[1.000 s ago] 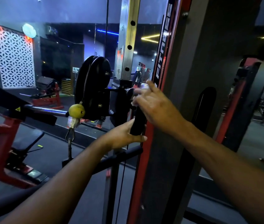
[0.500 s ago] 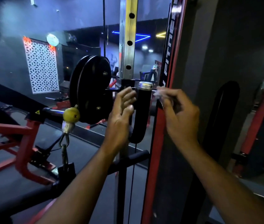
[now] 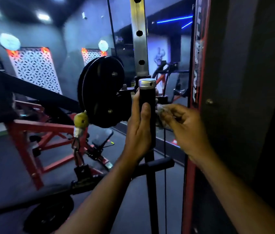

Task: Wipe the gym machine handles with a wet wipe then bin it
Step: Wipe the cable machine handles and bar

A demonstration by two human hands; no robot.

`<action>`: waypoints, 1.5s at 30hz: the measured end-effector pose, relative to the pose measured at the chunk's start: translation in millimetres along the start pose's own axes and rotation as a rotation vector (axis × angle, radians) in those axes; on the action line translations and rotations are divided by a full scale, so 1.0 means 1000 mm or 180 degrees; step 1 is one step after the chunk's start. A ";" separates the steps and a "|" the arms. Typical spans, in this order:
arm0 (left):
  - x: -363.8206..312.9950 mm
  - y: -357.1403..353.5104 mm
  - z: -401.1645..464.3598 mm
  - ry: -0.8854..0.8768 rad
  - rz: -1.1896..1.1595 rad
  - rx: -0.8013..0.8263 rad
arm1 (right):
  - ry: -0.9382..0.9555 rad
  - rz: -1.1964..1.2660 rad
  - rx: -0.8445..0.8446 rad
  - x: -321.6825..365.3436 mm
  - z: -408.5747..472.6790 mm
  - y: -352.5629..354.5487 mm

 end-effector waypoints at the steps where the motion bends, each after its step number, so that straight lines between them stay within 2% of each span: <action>1: 0.000 0.001 -0.001 0.0005 0.0047 0.0012 | 0.0001 0.0003 0.0026 -0.004 0.003 0.009; 5: -0.005 0.006 -0.009 -0.0047 0.0359 -0.0147 | -0.0055 0.0050 0.0270 -0.030 0.001 0.012; 7: 0.001 0.001 -0.024 0.0049 0.0474 -0.0166 | -0.0024 -0.0320 0.0407 -0.052 -0.004 0.007; 10: 0.020 -0.005 -0.051 0.0398 0.0533 -0.0314 | 0.0147 -0.1020 0.0322 -0.087 0.001 0.006; 12: 0.029 -0.008 -0.056 0.0591 0.0514 -0.0471 | 0.0155 -0.1133 0.0391 -0.102 0.008 0.001; 14: 0.029 -0.011 -0.055 0.0570 0.0499 -0.0613 | 0.0209 -0.1161 0.0606 -0.108 0.011 -0.013; 19: 0.032 -0.016 -0.054 0.0391 0.0451 -0.0908 | 0.0141 -0.0990 0.0679 -0.105 -0.001 -0.021; 22: 0.031 -0.019 -0.056 0.0277 0.0597 -0.1037 | 0.0353 -0.0748 0.1073 -0.089 -0.010 -0.018; 25: 0.034 -0.017 -0.057 0.0210 0.0911 -0.1132 | 0.0258 -0.0615 0.1490 -0.082 -0.008 -0.016; 31: 0.039 -0.014 -0.057 0.0024 0.1264 -0.1201 | 0.0550 -0.1490 0.1716 -0.093 0.012 -0.031; 34: 0.035 -0.014 -0.057 -0.0050 0.1226 -0.1204 | 0.0764 -0.2095 0.1548 -0.099 0.026 -0.037; 36: 0.033 -0.014 -0.056 -0.0128 0.1266 -0.1176 | 0.0767 -0.2233 0.1479 -0.103 0.027 -0.041; 42: 0.035 -0.009 -0.055 -0.0180 0.1432 -0.1242 | 0.0107 -0.1654 0.1344 -0.103 0.027 -0.033; 45: 0.033 -0.011 -0.052 -0.0296 0.1378 -0.1184 | 0.0252 -0.1472 0.1541 -0.083 0.010 -0.031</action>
Point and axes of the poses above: each hand's wrist, its own z-axis towards the middle knuckle, its own y-axis out of the back of the hand, x = y × z, the point moved 6 cm from there along z, towards the middle knuckle, and after that the axes turned 6 degrees about z, right-handed, at the moved point
